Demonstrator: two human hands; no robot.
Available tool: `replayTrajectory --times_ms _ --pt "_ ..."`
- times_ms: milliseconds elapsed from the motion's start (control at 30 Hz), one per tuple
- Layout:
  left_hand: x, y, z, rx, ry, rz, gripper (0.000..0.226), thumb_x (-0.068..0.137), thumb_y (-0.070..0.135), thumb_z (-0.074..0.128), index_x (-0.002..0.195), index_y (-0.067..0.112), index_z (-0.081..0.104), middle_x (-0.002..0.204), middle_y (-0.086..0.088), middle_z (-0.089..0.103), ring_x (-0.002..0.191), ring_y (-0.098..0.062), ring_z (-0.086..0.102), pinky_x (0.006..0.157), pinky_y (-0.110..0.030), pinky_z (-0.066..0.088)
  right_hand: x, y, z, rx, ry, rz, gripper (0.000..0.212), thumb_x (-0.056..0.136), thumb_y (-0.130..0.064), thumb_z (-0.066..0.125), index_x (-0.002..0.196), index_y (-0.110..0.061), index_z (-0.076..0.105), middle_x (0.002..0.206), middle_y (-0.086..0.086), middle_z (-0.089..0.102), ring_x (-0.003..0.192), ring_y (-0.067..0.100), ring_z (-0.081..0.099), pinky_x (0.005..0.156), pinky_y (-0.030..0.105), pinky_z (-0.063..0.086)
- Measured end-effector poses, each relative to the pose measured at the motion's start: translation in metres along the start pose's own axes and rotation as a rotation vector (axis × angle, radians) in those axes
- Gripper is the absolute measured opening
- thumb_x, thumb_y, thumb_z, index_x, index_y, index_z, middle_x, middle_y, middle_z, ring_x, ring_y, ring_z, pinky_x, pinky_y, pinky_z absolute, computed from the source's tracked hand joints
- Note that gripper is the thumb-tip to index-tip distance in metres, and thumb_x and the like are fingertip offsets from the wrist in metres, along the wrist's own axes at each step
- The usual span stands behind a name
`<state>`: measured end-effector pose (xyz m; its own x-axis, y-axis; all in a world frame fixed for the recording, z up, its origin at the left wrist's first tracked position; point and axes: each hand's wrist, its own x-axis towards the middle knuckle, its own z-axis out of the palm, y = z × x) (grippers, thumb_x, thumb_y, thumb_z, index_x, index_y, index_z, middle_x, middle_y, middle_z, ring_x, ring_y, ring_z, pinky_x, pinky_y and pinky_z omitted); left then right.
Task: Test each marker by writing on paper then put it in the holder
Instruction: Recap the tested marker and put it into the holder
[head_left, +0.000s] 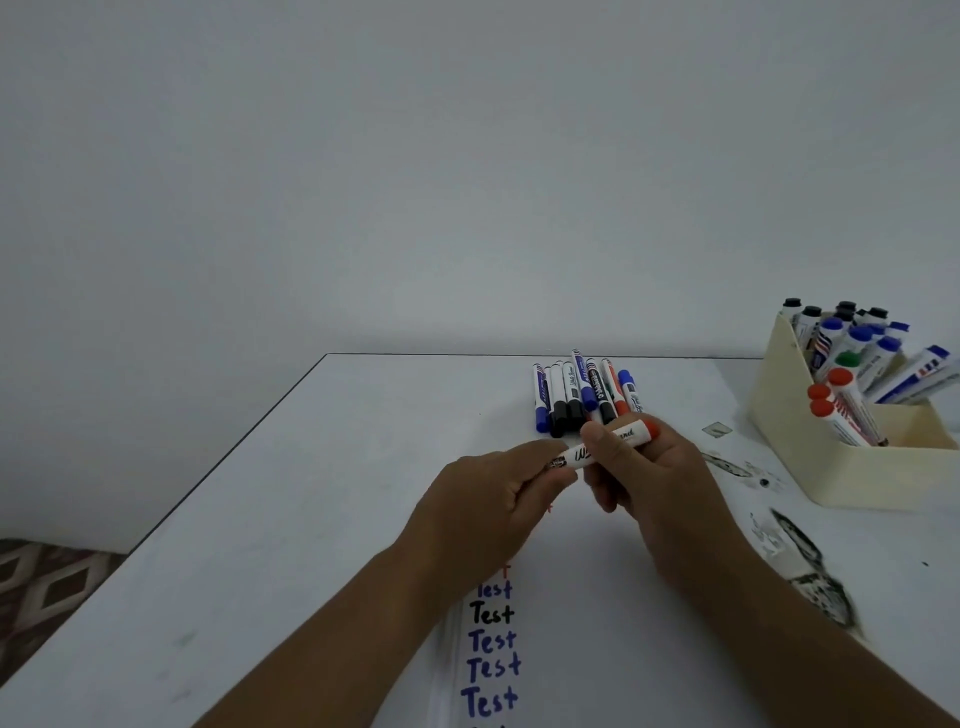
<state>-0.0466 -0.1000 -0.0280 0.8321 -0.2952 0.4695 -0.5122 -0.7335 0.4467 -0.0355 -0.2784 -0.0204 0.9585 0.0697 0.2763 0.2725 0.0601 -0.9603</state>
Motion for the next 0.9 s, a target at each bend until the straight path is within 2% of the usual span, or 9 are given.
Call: replayTrajectory --times_ms 100,167,233,333,433,533,600,767,900 --pt "0.001 -0.007 -0.006 -0.042 -0.023 -0.068 0.048 0.090 0.067 0.034 0.124 0.043 0.059 0.077 0.018 0.063 0.070 -0.003 0.061 0.062 -0.011 0.043 -0.002 0.000 0.003 -0.021 -0.038 -0.045 0.026 0.087 -0.035 0.064 0.083 -0.009 0.064 0.064 0.007 0.064 0.054 0.018 0.054 0.053 0.028 0.049" --pt "-0.001 -0.009 -0.010 -0.058 -0.079 -0.093 0.053 0.085 0.074 0.035 0.123 0.046 0.059 0.081 0.017 0.067 0.071 -0.003 0.064 0.065 -0.017 0.050 -0.003 0.002 0.008 -0.030 -0.008 -0.026 0.025 0.090 -0.033 0.064 0.082 -0.010 0.063 0.063 0.007 0.065 0.053 0.017 0.055 0.052 0.028 0.049" --pt "-0.001 -0.011 -0.015 -0.127 -0.109 -0.166 0.051 0.077 0.075 0.053 0.121 0.048 0.057 0.077 0.011 0.066 0.067 -0.005 0.064 0.064 -0.024 0.055 -0.004 0.004 0.011 -0.030 0.039 0.008 0.028 0.089 -0.036 0.063 0.082 -0.009 0.062 0.062 0.005 0.065 0.051 0.015 0.056 0.051 0.024 0.049" --pt "0.000 -0.028 -0.023 -0.159 -0.088 -0.263 0.043 0.064 0.066 0.062 0.100 0.041 0.057 0.069 0.006 0.057 0.058 -0.006 0.054 0.055 -0.022 0.047 -0.003 0.007 0.010 0.009 0.093 0.073 0.028 0.096 -0.034 0.061 0.089 -0.007 0.062 0.064 0.007 0.065 0.056 0.018 0.059 0.058 0.030 0.054" --pt "0.001 -0.044 -0.023 -0.077 -0.032 -0.289 0.062 0.066 0.089 0.047 0.076 0.029 0.052 0.065 0.008 0.057 0.055 -0.004 0.047 0.052 -0.020 0.036 0.000 0.007 0.009 0.071 0.132 0.143 0.027 0.099 -0.033 0.059 0.095 -0.006 0.063 0.075 0.016 0.072 0.062 0.026 0.066 0.062 0.038 0.058" --pt "0.005 -0.049 -0.016 0.115 -0.091 -0.382 0.054 0.082 0.076 0.046 0.079 0.022 0.051 0.073 0.007 0.062 0.063 -0.009 0.054 0.057 -0.027 0.040 0.002 0.006 0.012 0.133 0.117 0.205 0.020 0.101 -0.028 0.057 0.101 -0.008 0.059 0.085 0.018 0.076 0.069 0.032 0.072 0.064 0.040 0.063" --pt "0.007 -0.051 -0.013 0.210 -0.097 -0.375 0.044 0.091 0.066 0.050 0.079 0.023 0.051 0.076 0.008 0.061 0.067 -0.010 0.056 0.057 -0.024 0.040 0.003 0.006 0.013 0.140 0.108 0.223 0.017 0.100 -0.024 0.058 0.103 -0.007 0.058 0.087 0.018 0.077 0.074 0.034 0.074 0.067 0.041 0.064" --pt "0.006 -0.053 -0.009 0.241 -0.085 -0.326 0.035 0.089 0.056 0.062 0.078 0.025 0.051 0.086 0.010 0.055 0.073 -0.011 0.056 0.061 -0.024 0.044 0.003 0.016 0.011 -0.204 0.058 0.112 0.022 0.083 -0.014 0.081 0.097 -0.011 0.064 0.084 0.011 0.077 0.074 0.025 0.076 0.073 0.040 0.063" --pt "0.006 -0.059 -0.006 0.227 -0.086 -0.325 0.033 0.089 0.057 0.061 0.081 0.027 0.051 0.094 0.011 0.058 0.080 -0.011 0.058 0.069 -0.028 0.052 0.004 0.022 0.011 -0.382 0.020 0.097 0.015 0.082 -0.017 0.081 0.092 -0.019 0.070 0.078 0.002 0.076 0.072 0.022 0.075 0.078 0.046 0.063"
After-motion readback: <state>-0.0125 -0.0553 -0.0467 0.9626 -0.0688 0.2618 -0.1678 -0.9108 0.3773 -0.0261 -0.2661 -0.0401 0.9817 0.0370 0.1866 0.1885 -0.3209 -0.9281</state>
